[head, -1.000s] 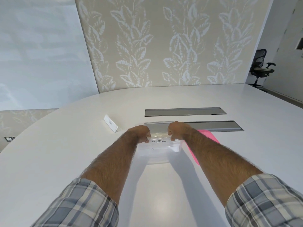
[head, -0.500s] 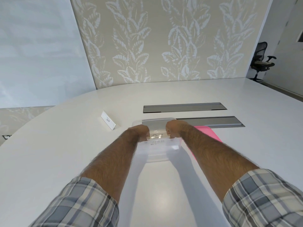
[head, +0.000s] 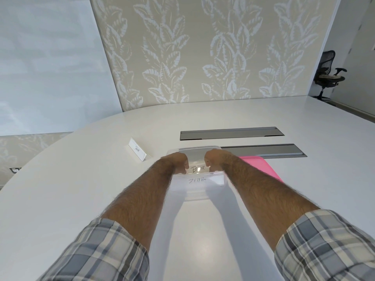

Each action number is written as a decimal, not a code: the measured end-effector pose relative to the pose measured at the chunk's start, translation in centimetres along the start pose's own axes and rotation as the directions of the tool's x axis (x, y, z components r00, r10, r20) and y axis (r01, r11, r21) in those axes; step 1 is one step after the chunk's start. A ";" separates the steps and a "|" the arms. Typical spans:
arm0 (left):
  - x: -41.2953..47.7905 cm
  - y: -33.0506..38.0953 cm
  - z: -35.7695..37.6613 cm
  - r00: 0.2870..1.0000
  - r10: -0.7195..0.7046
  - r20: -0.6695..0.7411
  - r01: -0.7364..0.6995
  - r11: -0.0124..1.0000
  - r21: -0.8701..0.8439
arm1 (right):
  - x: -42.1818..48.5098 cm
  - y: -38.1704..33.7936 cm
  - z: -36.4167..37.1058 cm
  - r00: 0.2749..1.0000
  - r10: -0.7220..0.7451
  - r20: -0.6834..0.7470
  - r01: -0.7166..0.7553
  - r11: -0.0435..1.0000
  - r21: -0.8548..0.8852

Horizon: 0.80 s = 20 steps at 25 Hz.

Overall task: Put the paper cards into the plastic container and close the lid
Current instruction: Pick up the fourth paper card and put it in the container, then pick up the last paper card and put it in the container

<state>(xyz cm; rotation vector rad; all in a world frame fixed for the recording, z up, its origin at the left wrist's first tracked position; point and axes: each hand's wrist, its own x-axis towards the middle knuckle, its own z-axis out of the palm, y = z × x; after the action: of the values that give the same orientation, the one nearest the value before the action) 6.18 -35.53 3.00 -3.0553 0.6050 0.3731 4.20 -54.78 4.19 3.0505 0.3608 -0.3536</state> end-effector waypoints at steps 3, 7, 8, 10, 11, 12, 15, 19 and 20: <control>-1.2 -0.3 -1.2 0.996 -0.007 -0.091 0.001 0.998 -0.061 | -0.6 -0.4 -0.4 0.997 0.000 -0.076 0.000 1.000 0.000; -3.5 -1.9 -2.5 0.970 -0.062 -0.236 0.042 0.995 -0.089 | -1.1 -1.5 -1.3 0.984 -0.004 -0.178 0.007 1.000 0.021; -4.1 -2.6 -2.7 0.963 -0.072 -0.259 0.046 0.994 -0.102 | -1.1 -1.9 -1.6 0.982 -0.006 -0.189 0.011 1.000 0.024; -5.1 -4.2 -3.1 0.956 -0.072 -0.284 0.043 0.993 -0.106 | -1.2 -2.9 -2.5 0.981 -0.005 -0.191 0.012 0.999 0.037; -5.8 -5.1 -3.3 0.955 -0.068 -0.290 0.042 0.995 -0.095 | -1.1 -3.6 -3.1 0.981 -0.003 -0.194 0.012 0.999 0.042; -6.5 -6.1 -3.6 0.953 -0.072 -0.294 0.048 0.995 -0.089 | -1.1 -4.3 -3.7 0.978 -0.004 -0.206 0.015 0.999 0.049; -8.1 -10.0 -4.1 0.933 -0.119 -0.339 0.089 0.991 -0.104 | -1.2 -7.1 -5.5 0.964 -0.020 -0.267 0.032 0.999 0.042; -8.6 -16.7 -4.4 0.922 -0.147 -0.359 0.107 0.986 -0.129 | 0.7 -11.4 -7.0 0.959 -0.005 -0.285 0.008 1.000 0.012; -8.6 -18.4 -4.3 0.923 -0.145 -0.357 0.106 0.986 -0.126 | 1.5 -12.5 -7.2 0.960 0.005 -0.280 0.000 1.000 0.016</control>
<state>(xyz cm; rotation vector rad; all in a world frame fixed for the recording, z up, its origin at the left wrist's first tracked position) 6.43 -15.49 8.45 -3.2662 0.3989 -0.1805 4.23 -41.72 10.59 3.1180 0.3667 0.0799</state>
